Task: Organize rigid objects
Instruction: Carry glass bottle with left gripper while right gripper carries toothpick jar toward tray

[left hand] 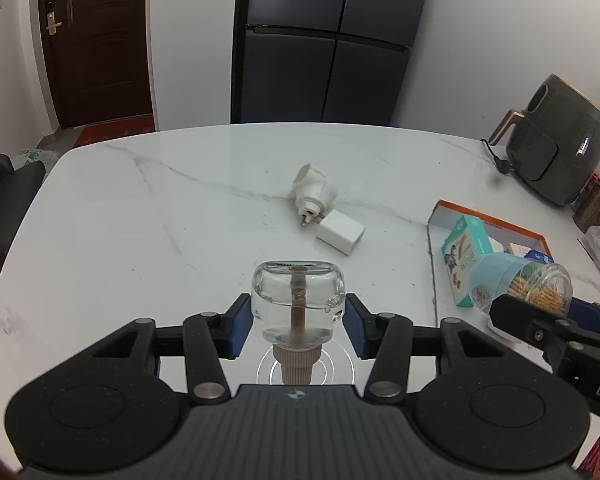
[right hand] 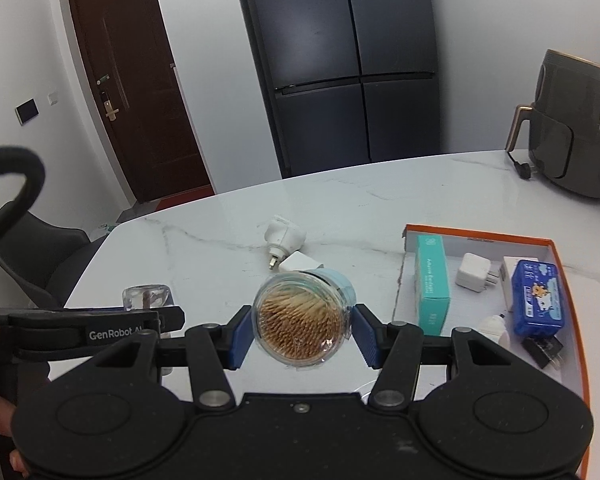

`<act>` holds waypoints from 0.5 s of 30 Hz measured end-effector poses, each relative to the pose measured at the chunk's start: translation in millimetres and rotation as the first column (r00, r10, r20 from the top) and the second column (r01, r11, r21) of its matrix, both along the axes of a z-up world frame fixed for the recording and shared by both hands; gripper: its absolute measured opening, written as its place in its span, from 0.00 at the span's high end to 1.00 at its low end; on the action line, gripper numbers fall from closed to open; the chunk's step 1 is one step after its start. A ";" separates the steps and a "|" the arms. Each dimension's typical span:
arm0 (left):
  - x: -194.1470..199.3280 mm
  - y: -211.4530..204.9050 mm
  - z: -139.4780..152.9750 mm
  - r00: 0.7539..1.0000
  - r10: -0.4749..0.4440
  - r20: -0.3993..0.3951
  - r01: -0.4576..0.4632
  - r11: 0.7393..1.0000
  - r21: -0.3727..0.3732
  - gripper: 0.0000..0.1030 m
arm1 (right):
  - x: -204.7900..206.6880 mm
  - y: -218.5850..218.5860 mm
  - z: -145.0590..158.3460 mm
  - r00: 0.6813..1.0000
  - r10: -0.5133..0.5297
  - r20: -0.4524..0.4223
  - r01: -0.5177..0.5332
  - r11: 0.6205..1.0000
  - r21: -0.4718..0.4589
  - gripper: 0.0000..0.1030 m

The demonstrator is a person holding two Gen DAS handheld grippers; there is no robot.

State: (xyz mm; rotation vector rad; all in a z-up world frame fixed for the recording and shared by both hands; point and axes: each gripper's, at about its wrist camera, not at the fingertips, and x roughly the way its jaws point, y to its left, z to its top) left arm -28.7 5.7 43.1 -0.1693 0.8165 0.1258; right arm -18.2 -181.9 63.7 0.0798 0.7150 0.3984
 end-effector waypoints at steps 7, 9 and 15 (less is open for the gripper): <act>-5.4 -11.5 0.6 1.000 -0.010 0.000 0.010 1.000 0.000 0.52 | -6.5 -13.6 0.9 1.000 -0.013 0.001 0.013 1.000 0.002 0.38; -6.0 -14.7 1.0 1.000 -0.013 0.002 0.013 1.000 -0.001 0.52 | -8.0 -17.6 1.7 1.000 -0.016 0.002 0.016 1.000 0.002 0.38; -8.1 -26.6 0.8 1.000 -0.026 0.004 0.026 1.000 -0.005 0.52 | -12.6 -28.9 3.9 0.999 -0.032 0.005 0.032 0.999 0.001 0.38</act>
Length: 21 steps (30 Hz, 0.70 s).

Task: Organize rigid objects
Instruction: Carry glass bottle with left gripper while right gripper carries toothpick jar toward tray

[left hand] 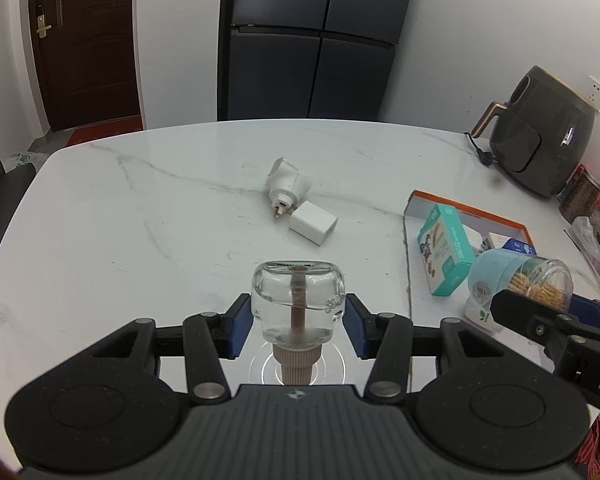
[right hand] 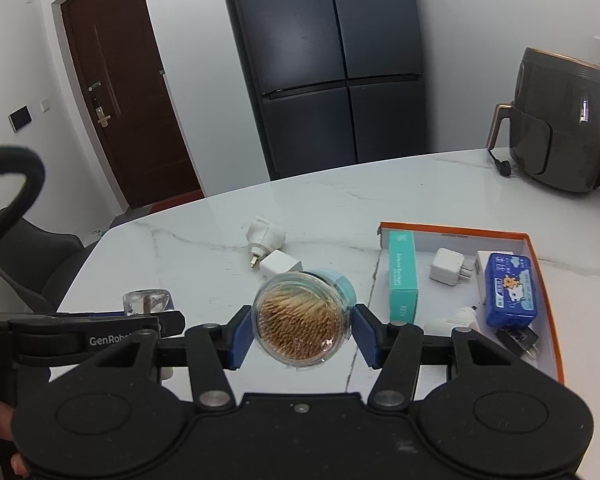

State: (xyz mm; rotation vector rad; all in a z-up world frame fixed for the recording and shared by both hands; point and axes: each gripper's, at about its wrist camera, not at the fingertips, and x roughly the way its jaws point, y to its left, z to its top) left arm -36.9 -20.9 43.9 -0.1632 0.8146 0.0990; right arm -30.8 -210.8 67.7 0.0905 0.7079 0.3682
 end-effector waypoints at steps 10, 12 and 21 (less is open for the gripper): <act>0.6 -22.1 -1.5 0.999 -0.044 -0.005 0.044 0.999 -0.005 0.52 | -7.4 -21.5 0.8 0.999 -0.044 -0.003 0.044 0.999 0.001 0.38; 1.3 -27.4 -0.9 0.998 -0.057 -0.003 0.057 0.998 -0.005 0.52 | -9.1 -27.0 1.1 0.999 -0.054 -0.003 0.054 0.999 0.002 0.38; 6.1 -55.9 0.2 0.992 -0.126 -0.004 0.126 0.992 -0.003 0.52 | -16.7 -55.9 2.4 0.993 -0.120 0.000 0.120 0.993 0.006 0.38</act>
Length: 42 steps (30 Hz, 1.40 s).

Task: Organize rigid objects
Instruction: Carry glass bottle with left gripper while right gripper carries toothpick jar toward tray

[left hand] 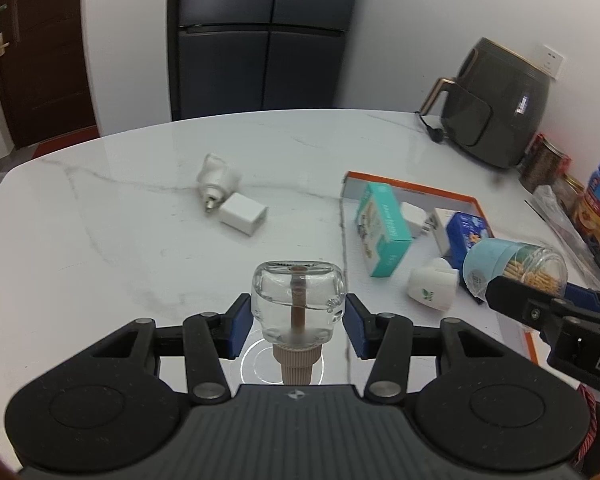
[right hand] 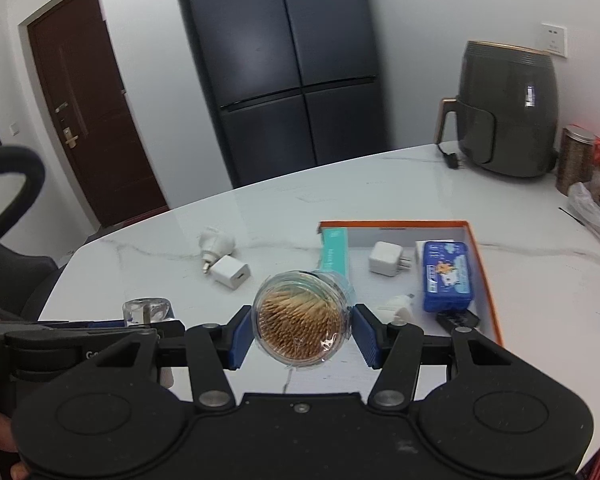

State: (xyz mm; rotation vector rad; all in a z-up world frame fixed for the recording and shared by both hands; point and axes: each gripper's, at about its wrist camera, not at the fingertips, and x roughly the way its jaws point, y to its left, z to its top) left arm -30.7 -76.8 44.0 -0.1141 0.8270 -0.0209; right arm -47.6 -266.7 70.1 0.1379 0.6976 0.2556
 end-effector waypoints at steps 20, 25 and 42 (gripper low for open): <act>10.2 -58.0 -8.8 0.990 -0.143 -0.016 0.143 0.990 0.000 0.52 | -9.5 -60.8 -2.2 0.990 -0.141 -0.010 0.141 0.990 0.001 0.38; 11.8 -68.4 -12.5 0.985 -0.168 -0.025 0.168 0.986 -0.001 0.52 | -10.5 -68.9 -4.5 0.987 -0.159 -0.017 0.159 0.987 0.000 0.38; 17.9 -95.8 -26.1 0.972 -0.225 -0.066 0.225 0.974 -0.009 0.52 | -6.9 -89.7 -16.5 0.979 -0.196 -0.049 0.196 0.981 -0.006 0.38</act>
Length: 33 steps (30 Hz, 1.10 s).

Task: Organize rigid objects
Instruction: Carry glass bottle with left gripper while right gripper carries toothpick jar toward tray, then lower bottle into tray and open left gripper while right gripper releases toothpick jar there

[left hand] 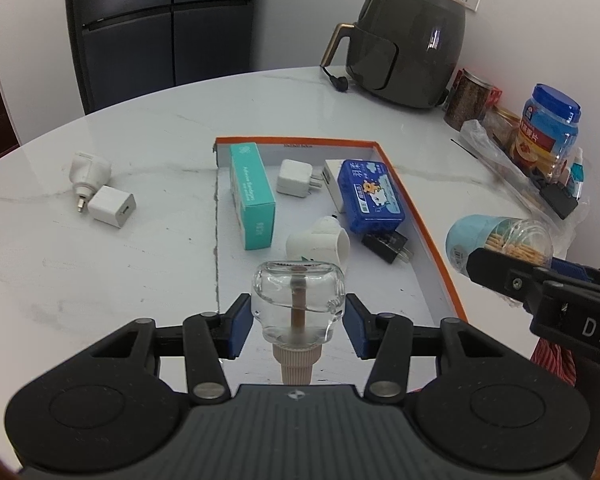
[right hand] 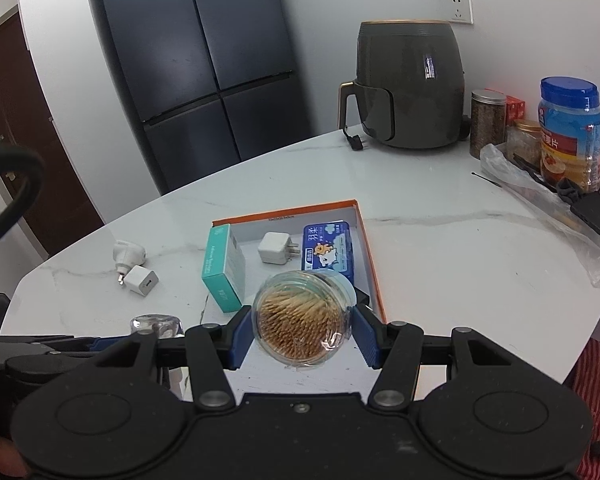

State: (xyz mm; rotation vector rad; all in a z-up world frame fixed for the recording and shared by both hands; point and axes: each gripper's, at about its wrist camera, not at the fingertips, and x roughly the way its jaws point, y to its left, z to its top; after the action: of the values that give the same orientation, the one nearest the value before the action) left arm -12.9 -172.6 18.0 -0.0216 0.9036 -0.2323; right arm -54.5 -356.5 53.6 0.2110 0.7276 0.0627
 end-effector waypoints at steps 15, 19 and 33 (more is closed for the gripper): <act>10.9 -18.8 -19.7 0.998 -0.013 -0.060 0.013 1.000 0.005 0.52 | 15.2 -10.9 -21.9 0.998 0.014 -0.058 -0.014 1.000 0.000 0.38; 13.8 -24.3 -25.4 0.997 -0.017 -0.076 0.018 1.000 0.008 0.52 | 19.8 -13.6 -28.7 0.997 0.021 -0.076 -0.021 1.000 0.001 0.37; 20.6 -38.6 -38.3 0.994 -0.019 -0.112 0.021 1.000 0.017 0.52 | 33.1 -22.9 -44.1 0.992 0.046 -0.114 -0.045 0.999 0.010 0.37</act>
State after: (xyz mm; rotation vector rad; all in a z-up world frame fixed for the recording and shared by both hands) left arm 7.8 -211.2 -20.3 -0.0088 1.0174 -0.2436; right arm -21.3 -379.3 9.5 0.2062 0.8467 0.0976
